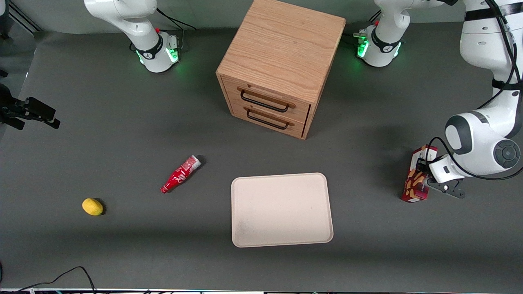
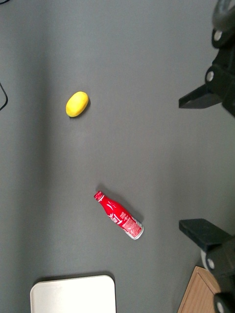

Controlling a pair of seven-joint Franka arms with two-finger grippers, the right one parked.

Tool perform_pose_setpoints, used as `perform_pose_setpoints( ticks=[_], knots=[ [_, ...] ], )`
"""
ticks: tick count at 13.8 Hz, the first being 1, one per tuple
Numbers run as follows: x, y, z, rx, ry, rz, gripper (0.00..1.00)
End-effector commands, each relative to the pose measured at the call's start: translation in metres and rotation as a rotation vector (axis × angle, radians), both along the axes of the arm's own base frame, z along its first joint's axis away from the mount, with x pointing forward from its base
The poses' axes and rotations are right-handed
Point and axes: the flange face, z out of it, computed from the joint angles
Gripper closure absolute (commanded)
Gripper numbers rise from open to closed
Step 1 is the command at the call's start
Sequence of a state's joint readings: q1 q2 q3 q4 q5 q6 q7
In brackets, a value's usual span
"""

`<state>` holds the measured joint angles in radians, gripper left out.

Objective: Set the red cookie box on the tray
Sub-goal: 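Lower the open left gripper over the red cookie box, then close the left gripper on the box end and lift it upright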

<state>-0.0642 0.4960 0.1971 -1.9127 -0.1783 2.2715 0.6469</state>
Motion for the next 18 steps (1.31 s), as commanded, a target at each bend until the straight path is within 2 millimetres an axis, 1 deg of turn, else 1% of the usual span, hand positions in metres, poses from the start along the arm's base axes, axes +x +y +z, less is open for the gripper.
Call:
perform_pose_setpoints(
  ticks=[1,2,3,4,5,6,8,9,11,12,13,14,15,16,17,18],
  knots=[
    [0.0,-0.002,0.011,-0.019,-0.012,-0.013,1.0],
    [0.002,0.0,0.023,-0.023,-0.017,-0.012,1.0],
    [0.008,0.0,0.044,-0.034,-0.013,-0.014,1.0],
    [0.015,-0.001,0.07,-0.047,0.002,-0.021,1.0],
    [0.021,0.002,0.097,-0.056,0.011,-0.018,1.0],
    [0.026,0.01,0.125,-0.057,0.011,-0.009,1.0],
    [0.028,0.009,0.188,-0.071,0.038,-0.001,1.0],
    [0.024,0.009,0.223,-0.072,0.058,0.042,1.0],
    [0.015,-0.002,0.288,-0.047,0.095,0.12,1.0],
    [0.01,-0.012,0.316,-0.039,0.122,0.171,1.0],
    [0.005,-0.03,0.34,-0.033,0.143,0.214,1.0],
    [0.002,-0.059,0.356,-0.026,0.159,0.24,1.0],
    [0.002,-0.091,0.364,-0.02,0.162,0.297,1.0],
    [0.001,-0.129,0.365,-0.014,0.167,0.348,1.0],
    [-0.001,-0.16,0.367,-0.008,0.162,0.384,1.0],
    [-0.001,-0.183,0.364,0.004,0.156,0.4,1.0]
  ],
)
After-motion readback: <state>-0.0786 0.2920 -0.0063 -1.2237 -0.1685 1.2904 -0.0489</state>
